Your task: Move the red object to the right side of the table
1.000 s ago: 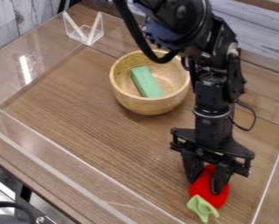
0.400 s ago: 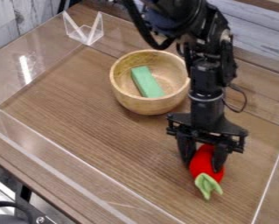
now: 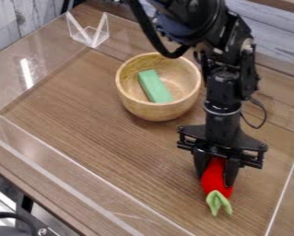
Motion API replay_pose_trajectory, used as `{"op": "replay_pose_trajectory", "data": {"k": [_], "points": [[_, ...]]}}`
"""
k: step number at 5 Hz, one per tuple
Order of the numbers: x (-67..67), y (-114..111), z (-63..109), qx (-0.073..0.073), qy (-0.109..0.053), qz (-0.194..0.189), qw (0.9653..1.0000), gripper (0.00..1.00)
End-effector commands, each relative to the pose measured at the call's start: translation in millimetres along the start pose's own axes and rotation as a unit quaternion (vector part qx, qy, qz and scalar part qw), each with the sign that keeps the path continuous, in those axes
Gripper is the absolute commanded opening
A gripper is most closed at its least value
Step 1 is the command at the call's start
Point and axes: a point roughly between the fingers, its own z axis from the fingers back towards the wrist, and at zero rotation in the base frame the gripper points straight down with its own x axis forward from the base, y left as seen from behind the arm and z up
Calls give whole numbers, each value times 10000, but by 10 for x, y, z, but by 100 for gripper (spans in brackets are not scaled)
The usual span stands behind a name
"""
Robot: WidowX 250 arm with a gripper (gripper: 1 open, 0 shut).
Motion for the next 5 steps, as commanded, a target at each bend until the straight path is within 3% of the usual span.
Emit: {"op": "replay_pose_trajectory", "data": {"k": [1, 2, 4, 5], "points": [[33, -72, 212, -43, -181, -186, 9997, 100], [1, -174, 296, -54, -180, -395, 9990, 100], [94, -378, 445, -171, -314, -85, 9993, 100], [48, -417, 395, -168, -309, -18, 9994, 100]]}}
